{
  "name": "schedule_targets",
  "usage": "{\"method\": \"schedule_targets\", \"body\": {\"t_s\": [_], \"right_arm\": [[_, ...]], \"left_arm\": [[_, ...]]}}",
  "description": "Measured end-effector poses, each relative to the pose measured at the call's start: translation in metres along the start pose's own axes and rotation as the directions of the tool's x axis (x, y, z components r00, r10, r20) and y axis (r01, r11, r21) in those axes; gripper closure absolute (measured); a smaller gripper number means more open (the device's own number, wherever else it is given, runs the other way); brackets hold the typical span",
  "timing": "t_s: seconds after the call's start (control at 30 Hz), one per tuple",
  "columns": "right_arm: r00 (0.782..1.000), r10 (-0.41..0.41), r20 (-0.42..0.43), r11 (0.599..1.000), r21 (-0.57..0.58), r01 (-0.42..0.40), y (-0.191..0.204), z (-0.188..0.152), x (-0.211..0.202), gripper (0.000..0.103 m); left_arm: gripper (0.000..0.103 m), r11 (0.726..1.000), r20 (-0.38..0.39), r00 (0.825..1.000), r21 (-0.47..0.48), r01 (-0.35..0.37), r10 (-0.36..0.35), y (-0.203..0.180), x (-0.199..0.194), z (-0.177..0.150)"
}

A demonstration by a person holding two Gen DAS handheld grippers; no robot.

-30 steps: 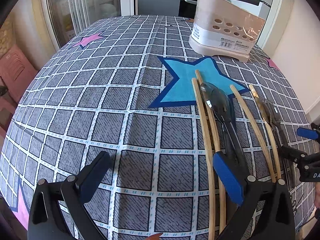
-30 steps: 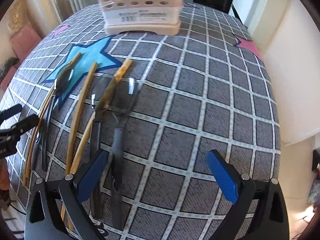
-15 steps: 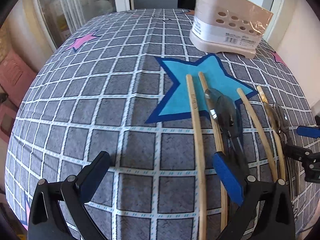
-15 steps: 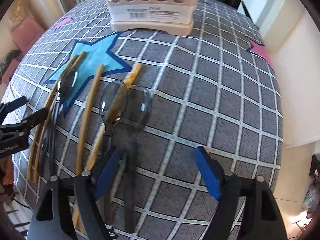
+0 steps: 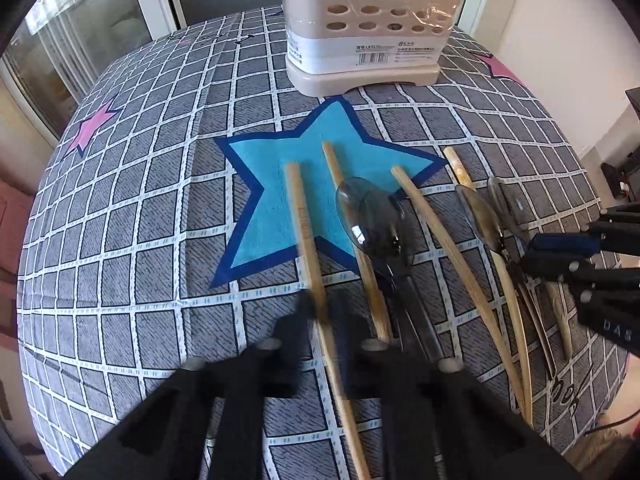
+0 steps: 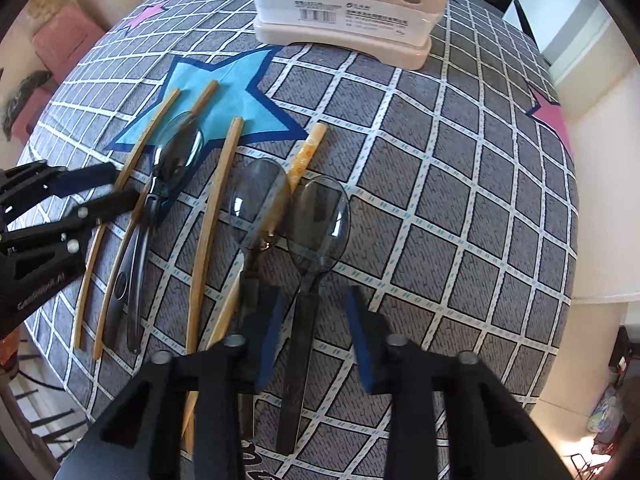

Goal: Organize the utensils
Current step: 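Grasp a wooden chopstick with the left tool while the right tool grasps a dark spoon, then carry the chopstick and spoon up and release them into the beige caddy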

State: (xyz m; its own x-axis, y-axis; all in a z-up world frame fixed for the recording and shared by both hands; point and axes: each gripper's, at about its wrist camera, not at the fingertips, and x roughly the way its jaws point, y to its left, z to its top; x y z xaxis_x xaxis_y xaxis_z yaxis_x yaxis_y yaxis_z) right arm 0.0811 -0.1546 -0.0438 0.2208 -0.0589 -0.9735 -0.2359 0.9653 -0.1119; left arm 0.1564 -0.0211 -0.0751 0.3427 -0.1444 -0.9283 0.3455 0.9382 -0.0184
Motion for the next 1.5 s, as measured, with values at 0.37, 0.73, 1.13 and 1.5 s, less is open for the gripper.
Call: {"method": "schedule_targets", "body": {"t_s": [0.37, 0.73, 1.13, 1.5], "right_arm": [[0.982, 0.137, 0.134, 0.989, 0.031, -0.142, -0.023, -0.017, -0.027, 0.09], [0.898, 0.213, 0.384, 0.971, 0.019, -0.239, -0.057, -0.009, -0.105, 0.09], [0.769, 0.238, 0.594, 0.95, 0.021, -0.311, -0.085, 0.077, -0.167, 0.09], [0.687, 0.218, 0.693, 0.95, 0.009, -0.311, -0.099, 0.161, -0.164, 0.09]], "left_arm": [[0.067, 0.992, 0.277, 0.961, -0.118, 0.039, -0.005, 0.013, -0.058, -0.024], [0.067, 0.977, 0.506, 0.862, -0.176, 0.122, -0.016, 0.016, -0.137, 0.02], [0.067, 0.962, 0.64, 0.768, -0.205, 0.181, -0.008, 0.025, -0.162, 0.138], [0.067, 0.951, 0.705, 0.705, -0.267, 0.156, 0.082, 0.039, -0.139, 0.23]]}}
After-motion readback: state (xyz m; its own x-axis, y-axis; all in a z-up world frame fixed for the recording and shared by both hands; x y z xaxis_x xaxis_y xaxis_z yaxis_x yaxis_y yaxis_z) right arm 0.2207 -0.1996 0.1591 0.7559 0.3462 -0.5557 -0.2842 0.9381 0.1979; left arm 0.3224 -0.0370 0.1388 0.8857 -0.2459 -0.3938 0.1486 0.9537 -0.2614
